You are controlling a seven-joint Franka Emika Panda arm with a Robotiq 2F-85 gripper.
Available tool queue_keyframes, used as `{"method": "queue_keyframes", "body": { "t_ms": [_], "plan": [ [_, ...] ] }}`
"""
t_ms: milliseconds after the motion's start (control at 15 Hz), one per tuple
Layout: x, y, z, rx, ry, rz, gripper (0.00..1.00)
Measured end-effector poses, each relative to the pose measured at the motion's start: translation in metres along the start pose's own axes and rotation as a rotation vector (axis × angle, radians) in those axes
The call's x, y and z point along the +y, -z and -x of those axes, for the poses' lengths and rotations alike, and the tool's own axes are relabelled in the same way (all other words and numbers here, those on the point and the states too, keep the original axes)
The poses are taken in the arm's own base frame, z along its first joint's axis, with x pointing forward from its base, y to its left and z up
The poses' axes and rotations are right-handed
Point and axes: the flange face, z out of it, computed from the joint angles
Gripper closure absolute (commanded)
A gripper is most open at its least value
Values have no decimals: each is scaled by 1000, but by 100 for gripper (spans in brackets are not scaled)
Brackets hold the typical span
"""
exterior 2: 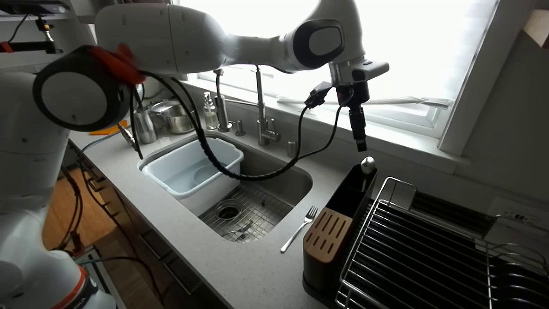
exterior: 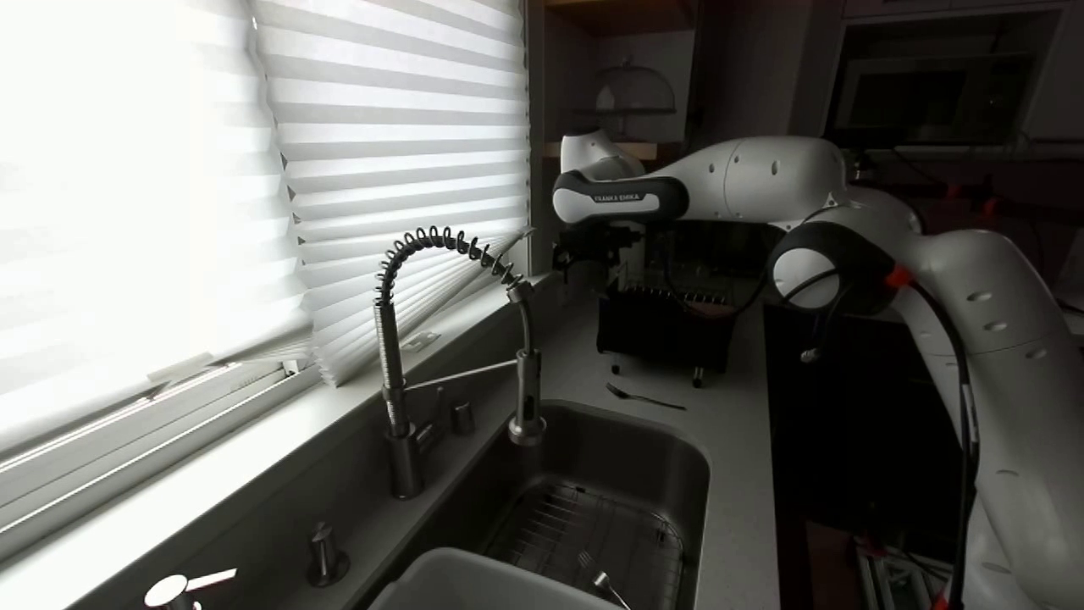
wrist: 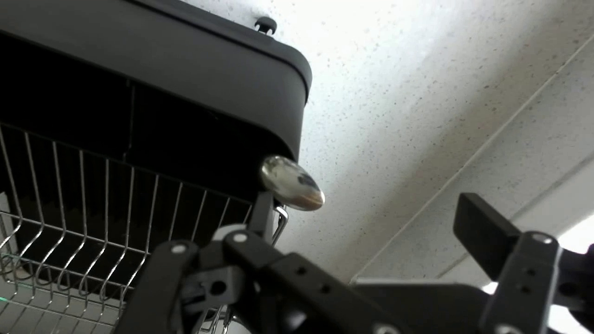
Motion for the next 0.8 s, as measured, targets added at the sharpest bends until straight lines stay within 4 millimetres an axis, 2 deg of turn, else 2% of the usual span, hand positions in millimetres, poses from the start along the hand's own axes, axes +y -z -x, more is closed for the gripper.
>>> {"method": "queue_keyframes", "body": {
  "t_ms": [333,667,733,800],
  "plan": [
    [13,-5,-6,20,18,72,0],
    [19,-24,-7,11,58,158,0],
    [18,-29,-5,5,69,168,8],
    [17,-32,-4,0,77,178,26]
  ]
}}
